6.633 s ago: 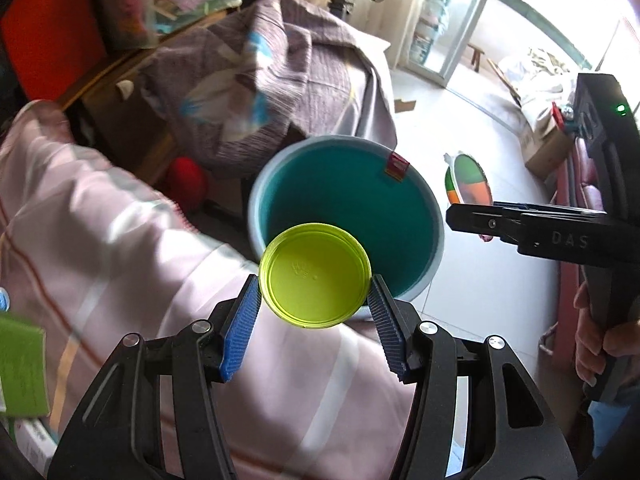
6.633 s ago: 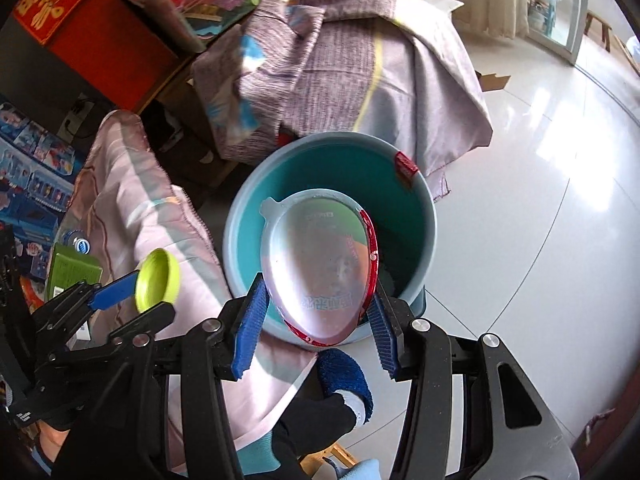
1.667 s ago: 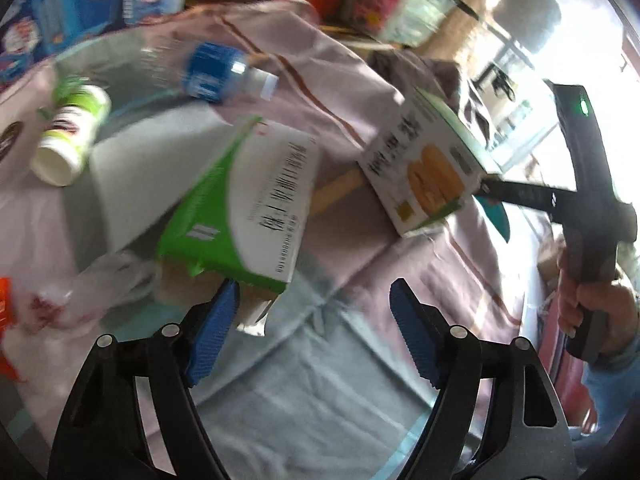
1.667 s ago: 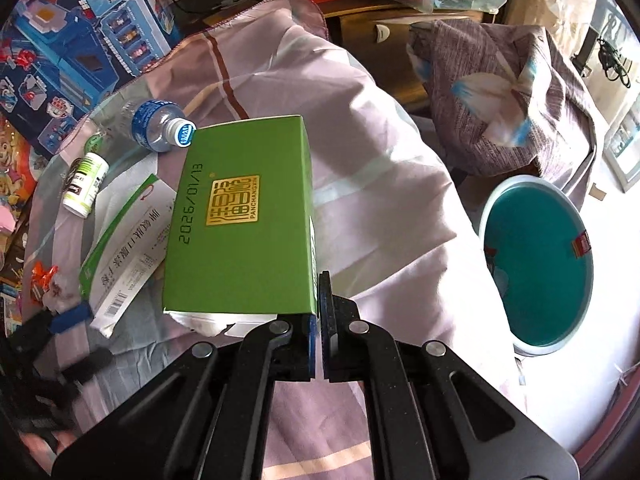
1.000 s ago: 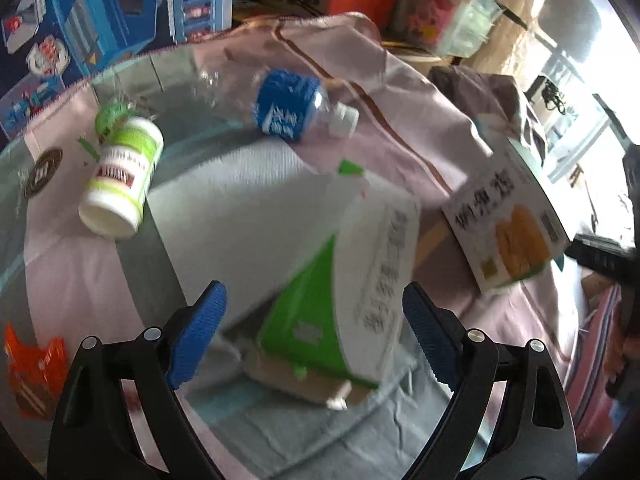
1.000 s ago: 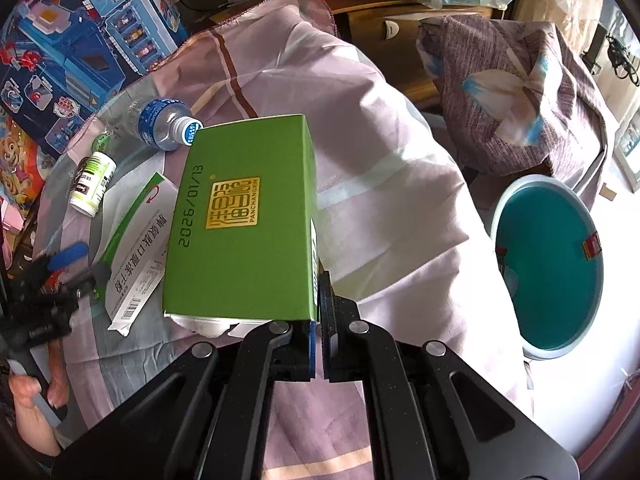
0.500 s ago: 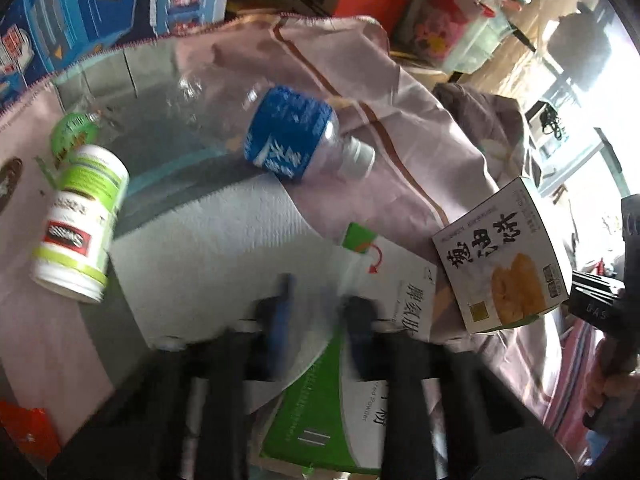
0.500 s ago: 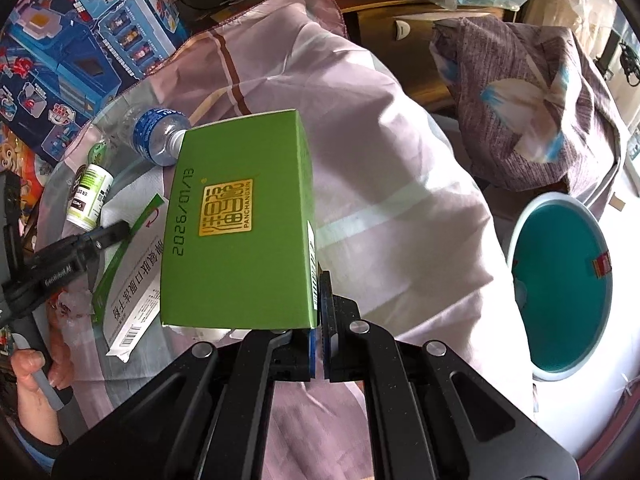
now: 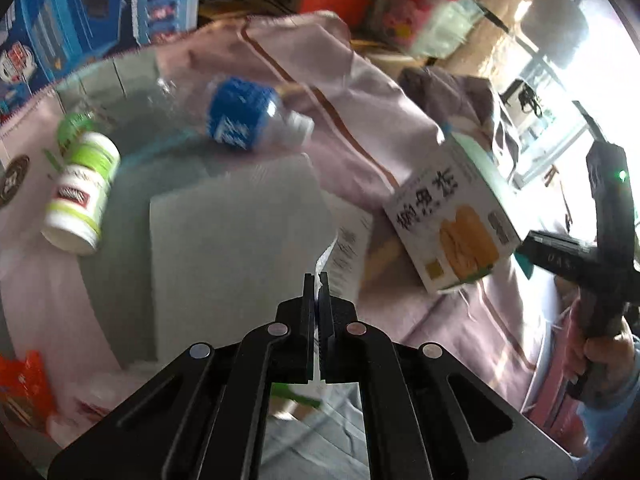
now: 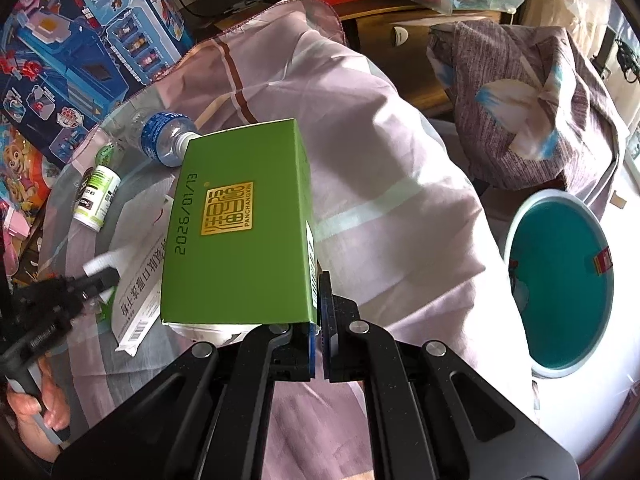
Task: Collect trash
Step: 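Grasp the white paper towel with the left tool while the right tool holds the green box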
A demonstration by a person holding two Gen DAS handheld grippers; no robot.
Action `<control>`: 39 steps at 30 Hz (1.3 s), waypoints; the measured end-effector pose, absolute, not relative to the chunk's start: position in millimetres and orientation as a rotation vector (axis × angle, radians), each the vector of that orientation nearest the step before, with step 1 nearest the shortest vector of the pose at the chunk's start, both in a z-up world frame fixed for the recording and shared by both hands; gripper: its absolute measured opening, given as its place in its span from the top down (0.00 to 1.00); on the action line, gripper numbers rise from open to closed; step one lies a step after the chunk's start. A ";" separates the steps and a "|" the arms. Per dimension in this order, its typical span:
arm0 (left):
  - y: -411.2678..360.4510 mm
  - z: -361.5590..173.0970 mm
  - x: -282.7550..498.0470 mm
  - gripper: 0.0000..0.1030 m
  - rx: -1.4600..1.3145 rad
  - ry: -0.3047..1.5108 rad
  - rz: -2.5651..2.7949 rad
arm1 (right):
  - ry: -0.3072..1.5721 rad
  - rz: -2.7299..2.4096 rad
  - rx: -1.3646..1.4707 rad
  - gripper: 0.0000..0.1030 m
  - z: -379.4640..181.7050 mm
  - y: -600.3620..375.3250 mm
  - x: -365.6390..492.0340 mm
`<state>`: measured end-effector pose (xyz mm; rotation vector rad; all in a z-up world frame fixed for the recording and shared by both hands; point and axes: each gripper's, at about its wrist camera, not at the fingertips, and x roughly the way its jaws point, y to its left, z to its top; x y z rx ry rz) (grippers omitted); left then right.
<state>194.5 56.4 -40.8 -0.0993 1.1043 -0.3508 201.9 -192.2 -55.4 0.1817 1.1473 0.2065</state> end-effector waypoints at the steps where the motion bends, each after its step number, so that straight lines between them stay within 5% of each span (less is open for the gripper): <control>1: 54.0 -42.3 191.2 0.98 -0.113 1.113 -0.364 | 1.147 0.207 0.185 0.98 -55.4 -193.2 200.5; 10: 17.5 -39.0 163.5 0.96 -0.029 1.126 -0.463 | 1.151 0.208 0.212 0.98 -53.8 -209.4 187.2; 12: 18.9 -40.7 163.7 0.83 -0.013 1.129 -0.416 | 1.154 0.210 0.216 0.98 -54.2 -210.1 185.9; 14: 20.2 -38.1 163.0 0.40 0.011 1.104 -0.367 | 1.156 0.214 0.216 0.98 -55.1 -210.0 184.7; 17: 29.7 -30.4 160.7 0.17 0.018 1.055 -0.320 | 1.158 0.219 0.219 0.98 -55.8 -210.1 184.3; 31: 41.3 -68.8 194.7 0.13 0.034 1.109 -0.227 | 1.178 0.223 0.219 0.98 -58.2 -206.7 187.5; 39: 27.1 -66.7 177.4 0.26 0.119 1.080 -0.195 | 1.197 0.228 0.260 0.94 -70.6 -203.7 201.4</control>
